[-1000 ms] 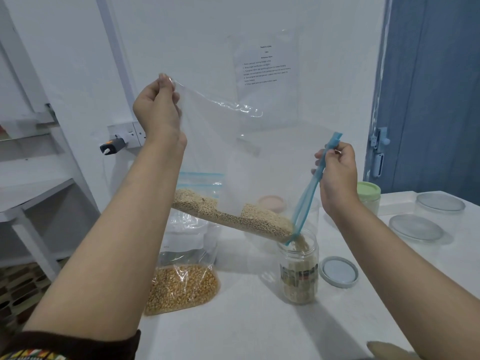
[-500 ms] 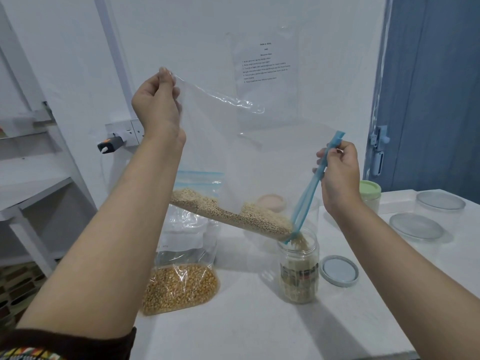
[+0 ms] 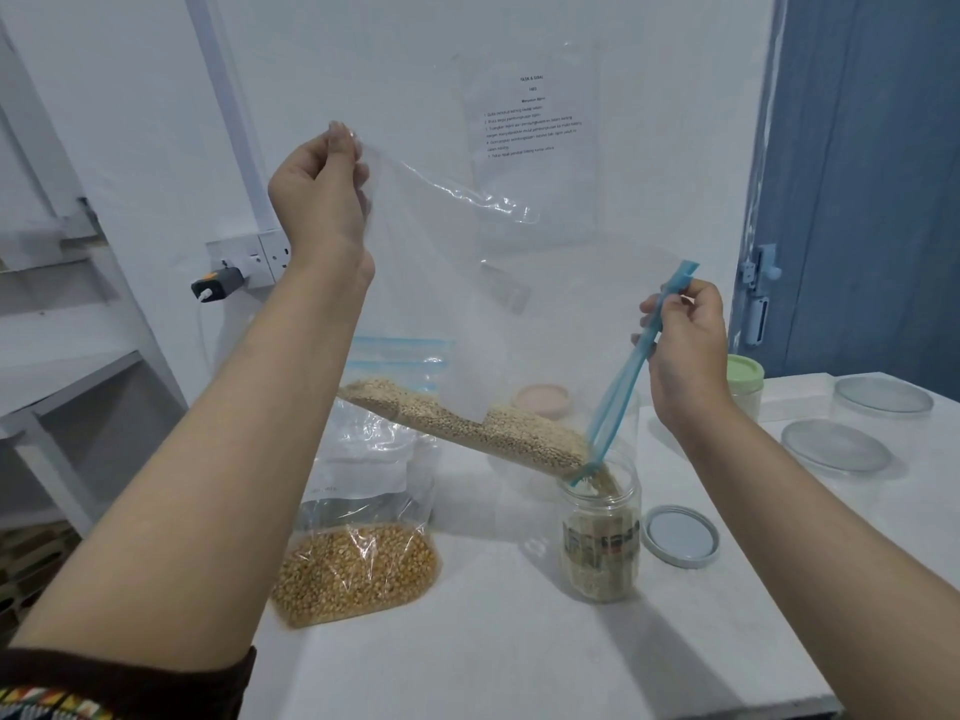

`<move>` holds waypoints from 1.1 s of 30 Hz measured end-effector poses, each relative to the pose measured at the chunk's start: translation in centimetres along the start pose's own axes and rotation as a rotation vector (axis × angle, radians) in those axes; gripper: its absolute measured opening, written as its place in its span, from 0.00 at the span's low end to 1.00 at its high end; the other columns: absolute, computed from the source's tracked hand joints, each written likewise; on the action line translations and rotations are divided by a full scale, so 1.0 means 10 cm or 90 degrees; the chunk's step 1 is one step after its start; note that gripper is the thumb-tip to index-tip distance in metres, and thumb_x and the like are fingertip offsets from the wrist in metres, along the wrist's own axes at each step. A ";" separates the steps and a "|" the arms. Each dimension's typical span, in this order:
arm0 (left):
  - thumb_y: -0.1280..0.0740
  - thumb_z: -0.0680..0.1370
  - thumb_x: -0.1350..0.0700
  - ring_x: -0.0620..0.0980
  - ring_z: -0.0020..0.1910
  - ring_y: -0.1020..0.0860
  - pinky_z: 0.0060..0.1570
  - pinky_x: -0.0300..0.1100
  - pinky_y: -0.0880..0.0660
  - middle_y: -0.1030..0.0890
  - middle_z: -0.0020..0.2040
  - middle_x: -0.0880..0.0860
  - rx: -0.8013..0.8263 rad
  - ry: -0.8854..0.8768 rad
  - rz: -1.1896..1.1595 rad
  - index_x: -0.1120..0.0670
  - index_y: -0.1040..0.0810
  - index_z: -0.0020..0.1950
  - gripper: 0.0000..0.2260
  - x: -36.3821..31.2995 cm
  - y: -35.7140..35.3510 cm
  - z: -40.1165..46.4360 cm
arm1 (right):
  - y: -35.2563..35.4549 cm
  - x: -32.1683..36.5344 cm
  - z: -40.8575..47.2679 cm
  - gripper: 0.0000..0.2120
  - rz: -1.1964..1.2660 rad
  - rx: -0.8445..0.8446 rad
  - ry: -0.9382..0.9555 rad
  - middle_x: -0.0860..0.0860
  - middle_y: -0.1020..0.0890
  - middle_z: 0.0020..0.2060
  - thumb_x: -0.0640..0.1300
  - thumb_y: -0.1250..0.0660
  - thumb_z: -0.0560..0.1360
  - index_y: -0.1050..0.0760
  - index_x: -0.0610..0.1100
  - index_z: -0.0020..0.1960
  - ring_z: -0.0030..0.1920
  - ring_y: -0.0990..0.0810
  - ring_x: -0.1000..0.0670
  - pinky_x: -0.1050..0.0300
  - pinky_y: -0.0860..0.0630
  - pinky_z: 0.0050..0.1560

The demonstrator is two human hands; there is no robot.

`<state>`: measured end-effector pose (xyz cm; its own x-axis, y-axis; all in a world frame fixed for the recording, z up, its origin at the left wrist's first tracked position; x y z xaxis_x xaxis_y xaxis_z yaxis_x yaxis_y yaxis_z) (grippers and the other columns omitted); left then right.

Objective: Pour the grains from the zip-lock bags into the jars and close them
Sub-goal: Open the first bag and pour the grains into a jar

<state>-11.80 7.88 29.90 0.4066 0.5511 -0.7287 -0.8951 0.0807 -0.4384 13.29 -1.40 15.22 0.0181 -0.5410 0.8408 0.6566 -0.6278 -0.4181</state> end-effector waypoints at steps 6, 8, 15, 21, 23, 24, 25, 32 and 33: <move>0.33 0.80 0.55 0.42 0.34 0.25 0.33 0.35 0.32 0.21 0.36 0.46 0.003 -0.026 0.006 0.53 0.21 0.41 0.09 0.01 -0.01 -0.02 | 0.01 -0.01 -0.01 0.08 0.005 -0.010 -0.004 0.53 0.23 0.42 0.40 0.48 0.85 0.31 0.47 0.57 0.40 0.27 0.55 0.61 0.25 0.44; 0.33 0.80 0.55 0.42 0.33 0.25 0.32 0.35 0.32 0.21 0.35 0.46 0.002 -0.035 0.002 0.53 0.21 0.41 0.09 0.02 -0.01 -0.02 | 0.01 -0.01 -0.02 0.08 0.009 -0.011 -0.003 0.53 0.23 0.41 0.40 0.48 0.85 0.31 0.47 0.57 0.40 0.27 0.56 0.61 0.25 0.43; 0.33 0.81 0.55 0.42 0.33 0.25 0.33 0.34 0.31 0.21 0.36 0.46 0.008 -0.043 0.021 0.54 0.21 0.42 0.08 0.01 -0.01 -0.04 | 0.01 -0.02 -0.02 0.08 0.003 -0.013 0.002 0.53 0.23 0.41 0.39 0.48 0.84 0.31 0.47 0.56 0.40 0.27 0.56 0.61 0.26 0.43; 0.33 0.80 0.54 0.40 0.34 0.24 0.36 0.33 0.29 0.20 0.38 0.45 0.038 -0.074 0.087 0.55 0.20 0.48 0.05 -0.01 0.00 -0.06 | 0.02 -0.04 -0.02 0.08 0.002 -0.017 0.003 0.54 0.23 0.41 0.39 0.48 0.84 0.31 0.47 0.56 0.40 0.27 0.56 0.62 0.26 0.42; 0.32 0.80 0.54 0.40 0.37 0.24 0.39 0.33 0.27 0.20 0.40 0.45 0.054 -0.086 0.107 0.55 0.20 0.51 0.05 0.00 0.04 -0.06 | 0.02 -0.04 -0.02 0.09 0.002 -0.017 0.003 0.54 0.23 0.41 0.39 0.48 0.84 0.31 0.48 0.55 0.40 0.27 0.55 0.62 0.26 0.42; 0.32 0.80 0.55 0.40 0.39 0.23 0.41 0.33 0.27 0.20 0.42 0.45 0.069 -0.094 0.113 0.55 0.20 0.52 0.05 0.01 0.06 -0.07 | 0.02 -0.05 -0.02 0.09 0.003 -0.017 0.003 0.53 0.23 0.41 0.39 0.48 0.84 0.31 0.49 0.54 0.40 0.27 0.55 0.62 0.26 0.42; 0.31 0.79 0.56 0.40 0.41 0.23 0.44 0.33 0.26 0.20 0.44 0.46 0.085 -0.104 0.118 0.55 0.20 0.54 0.05 0.02 0.08 -0.07 | 0.02 -0.05 -0.02 0.09 0.003 -0.016 0.003 0.53 0.23 0.42 0.39 0.48 0.84 0.31 0.50 0.53 0.40 0.27 0.55 0.62 0.26 0.43; 0.42 0.72 0.72 0.39 0.48 0.23 0.48 0.34 0.27 0.21 0.54 0.47 0.198 -0.174 0.251 0.57 0.24 0.64 0.23 0.10 0.30 -0.07 | 0.03 -0.07 -0.04 0.10 0.000 -0.015 0.002 0.54 0.23 0.41 0.39 0.48 0.84 0.31 0.51 0.52 0.39 0.27 0.57 0.61 0.26 0.43; 0.42 0.72 0.72 0.38 0.48 0.23 0.48 0.35 0.27 0.21 0.54 0.46 0.209 -0.179 0.263 0.55 0.24 0.64 0.24 0.10 0.33 -0.07 | 0.04 -0.07 -0.04 0.09 0.001 -0.016 0.002 0.54 0.23 0.41 0.39 0.48 0.84 0.31 0.50 0.53 0.39 0.27 0.57 0.61 0.26 0.43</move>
<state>-14.21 8.09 27.40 -0.0109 0.7863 -0.6178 -0.9967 0.0412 0.0701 13.19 -1.47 14.32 0.0159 -0.5438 0.8391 0.6371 -0.6413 -0.4276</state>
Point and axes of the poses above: each hand's wrist, its own z-axis towards the middle knuckle, its own y-axis out of the back of the hand, x = y × z, the point moved 2 cm from there along z, towards the middle knuckle
